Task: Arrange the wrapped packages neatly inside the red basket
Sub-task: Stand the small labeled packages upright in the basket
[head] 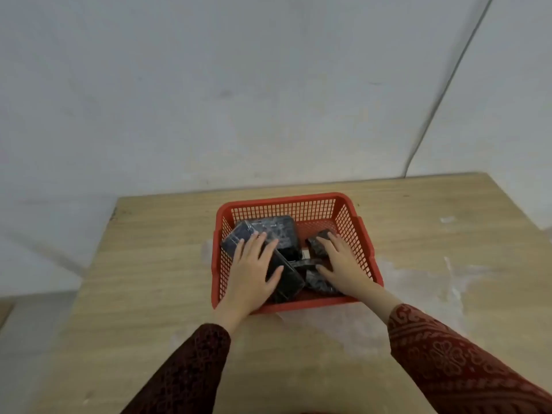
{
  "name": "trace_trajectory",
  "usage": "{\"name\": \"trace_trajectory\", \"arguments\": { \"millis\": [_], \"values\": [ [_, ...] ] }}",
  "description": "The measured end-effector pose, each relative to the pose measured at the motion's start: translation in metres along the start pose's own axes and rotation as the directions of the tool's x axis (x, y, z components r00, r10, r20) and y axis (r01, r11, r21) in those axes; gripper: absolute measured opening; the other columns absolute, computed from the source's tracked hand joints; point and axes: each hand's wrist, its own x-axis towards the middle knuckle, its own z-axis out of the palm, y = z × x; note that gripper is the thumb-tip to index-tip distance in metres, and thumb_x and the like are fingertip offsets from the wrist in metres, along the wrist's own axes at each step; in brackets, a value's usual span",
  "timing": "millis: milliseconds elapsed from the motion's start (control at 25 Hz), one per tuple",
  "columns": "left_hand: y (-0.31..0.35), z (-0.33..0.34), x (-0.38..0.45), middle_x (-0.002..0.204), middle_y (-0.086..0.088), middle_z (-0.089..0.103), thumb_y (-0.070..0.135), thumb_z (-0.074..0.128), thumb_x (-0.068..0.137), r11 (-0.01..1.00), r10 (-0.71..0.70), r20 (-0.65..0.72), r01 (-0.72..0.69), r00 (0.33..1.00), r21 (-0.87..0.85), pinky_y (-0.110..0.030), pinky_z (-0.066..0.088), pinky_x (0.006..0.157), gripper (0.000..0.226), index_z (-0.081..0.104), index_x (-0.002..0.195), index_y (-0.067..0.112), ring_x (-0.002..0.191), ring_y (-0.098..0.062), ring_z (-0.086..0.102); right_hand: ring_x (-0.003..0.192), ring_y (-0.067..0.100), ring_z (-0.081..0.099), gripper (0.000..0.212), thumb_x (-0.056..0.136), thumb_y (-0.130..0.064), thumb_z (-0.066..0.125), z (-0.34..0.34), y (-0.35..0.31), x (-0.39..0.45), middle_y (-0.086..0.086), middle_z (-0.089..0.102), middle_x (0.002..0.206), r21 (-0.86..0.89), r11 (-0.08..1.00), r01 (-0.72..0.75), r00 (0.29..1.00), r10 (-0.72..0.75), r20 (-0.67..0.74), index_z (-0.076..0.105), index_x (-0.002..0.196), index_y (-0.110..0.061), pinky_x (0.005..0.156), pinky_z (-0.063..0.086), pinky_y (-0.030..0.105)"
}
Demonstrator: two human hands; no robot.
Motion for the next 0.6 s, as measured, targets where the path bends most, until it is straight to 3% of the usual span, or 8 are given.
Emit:
{"name": "trace_trajectory", "arguments": {
  "millis": [120,240,400,520,600],
  "values": [
    [0.019,0.017,-0.004,0.152,-0.011,0.033,0.043,0.044,0.094,0.999,0.036,0.054,-0.035,0.998,-0.013,-0.041,0.004,0.118,0.056,0.039,0.143,0.016,0.145,-0.024,0.017,0.147,0.033,0.007,0.066,0.088,-0.007,0.051,0.002,0.010,0.005,0.015,0.014,0.158,-0.118,0.991,-0.065,0.998,0.062,-0.033,0.024,0.147,-0.014,0.120,0.013,0.044],
    [0.026,0.028,-0.005,0.155,-0.010,0.028,0.043,0.042,0.096,0.999,0.003,0.088,0.002,0.996,-0.054,-0.041,0.001,0.118,0.054,0.039,0.143,0.017,0.147,-0.022,0.009,0.147,0.035,0.005,0.072,0.085,0.004,0.049,0.005,0.010,0.013,0.015,0.010,0.159,-0.220,0.975,-0.028,1.000,0.029,-0.001,0.022,0.148,-0.017,0.119,0.018,0.047],
    [0.025,0.033,-0.007,0.153,-0.009,0.033,0.039,0.044,0.096,0.995,-0.027,0.060,0.033,0.998,-0.094,-0.043,0.006,0.118,0.046,0.052,0.135,0.016,0.146,-0.019,0.010,0.146,0.032,0.010,0.069,0.087,-0.001,0.053,0.001,0.010,0.031,0.011,0.014,0.159,-0.290,0.956,0.032,0.995,-0.001,0.104,0.023,0.147,-0.019,0.114,0.029,0.049],
    [0.024,0.035,-0.007,0.152,-0.008,0.035,0.036,0.046,0.096,0.991,-0.033,0.045,0.039,0.998,-0.130,-0.041,0.006,0.118,0.042,0.055,0.131,0.016,0.146,-0.017,0.009,0.135,0.033,0.029,0.060,0.086,-0.001,0.053,-0.001,0.013,0.039,0.011,0.033,0.150,-0.370,0.926,0.080,0.995,-0.055,0.078,0.033,0.140,-0.015,0.099,0.043,0.047],
    [0.022,0.035,-0.008,0.152,-0.007,0.035,0.035,0.047,0.096,0.989,-0.038,0.048,0.045,0.998,-0.141,-0.041,0.007,0.119,0.041,0.056,0.131,0.017,0.146,-0.016,0.008,0.124,0.033,0.039,0.052,0.086,-0.003,0.048,-0.005,0.015,0.043,0.010,0.043,0.142,-0.370,0.923,0.106,0.994,-0.092,0.055,0.038,0.136,-0.012,0.094,0.045,0.046]
  ]
}}
